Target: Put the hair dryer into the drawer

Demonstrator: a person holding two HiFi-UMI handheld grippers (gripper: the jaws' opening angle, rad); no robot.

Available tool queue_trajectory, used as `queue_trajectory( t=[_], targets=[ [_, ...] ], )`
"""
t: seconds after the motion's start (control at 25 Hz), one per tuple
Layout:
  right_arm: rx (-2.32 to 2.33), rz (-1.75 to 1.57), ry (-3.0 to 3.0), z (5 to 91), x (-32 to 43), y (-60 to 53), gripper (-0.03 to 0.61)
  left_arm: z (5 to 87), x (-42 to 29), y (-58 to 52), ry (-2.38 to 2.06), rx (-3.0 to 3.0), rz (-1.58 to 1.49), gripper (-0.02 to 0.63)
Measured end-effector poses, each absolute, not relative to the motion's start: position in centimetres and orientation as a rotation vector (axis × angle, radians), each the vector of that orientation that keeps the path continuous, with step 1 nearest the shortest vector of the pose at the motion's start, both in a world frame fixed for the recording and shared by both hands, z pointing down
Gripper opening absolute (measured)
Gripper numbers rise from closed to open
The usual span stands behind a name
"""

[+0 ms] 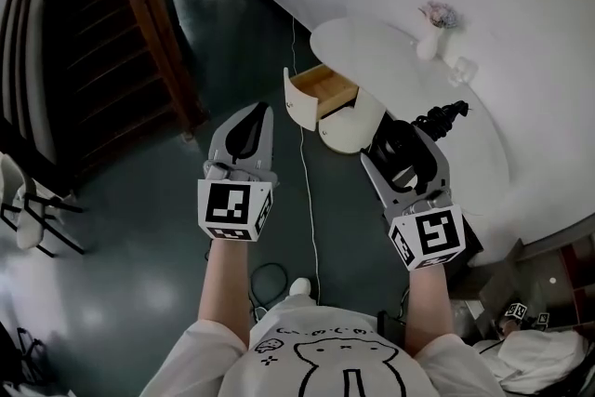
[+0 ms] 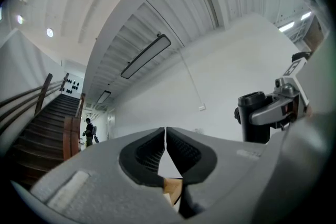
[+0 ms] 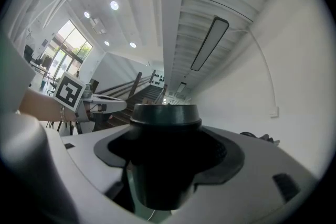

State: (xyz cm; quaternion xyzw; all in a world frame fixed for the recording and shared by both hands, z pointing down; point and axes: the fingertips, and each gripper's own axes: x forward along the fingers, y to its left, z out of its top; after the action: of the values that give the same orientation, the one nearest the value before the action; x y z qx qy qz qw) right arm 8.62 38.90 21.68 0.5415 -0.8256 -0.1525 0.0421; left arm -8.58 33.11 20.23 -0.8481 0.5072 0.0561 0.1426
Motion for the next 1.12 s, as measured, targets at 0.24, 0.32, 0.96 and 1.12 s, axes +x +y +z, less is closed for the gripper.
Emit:
queue_trajectory(
  t=[0.24,0.32,0.96,1.12],
  targets=[
    [1.712,-0.448,-2.513,21.6,7.9,34.1,0.339,19.8,-9.5,28.0,1.434,-2.457,0.151,0.021],
    [1.726,-0.434,-2.508,21.7,8.0,33.0,0.339,19.9,-9.3,26.9,1.425,-2.456,0.140,0.021],
    [1.719,-0.426,-2.510,22.7,9.5,23.8,0.339,21.2,-9.1,18.1,1.472,-2.436,0.125,0.021],
    [1.716,-0.436,-2.536,23.1,10.4,20.6,0.339,21.8,-8.8,15.0,1.509,-2.424,0.127,0.021]
  ],
)
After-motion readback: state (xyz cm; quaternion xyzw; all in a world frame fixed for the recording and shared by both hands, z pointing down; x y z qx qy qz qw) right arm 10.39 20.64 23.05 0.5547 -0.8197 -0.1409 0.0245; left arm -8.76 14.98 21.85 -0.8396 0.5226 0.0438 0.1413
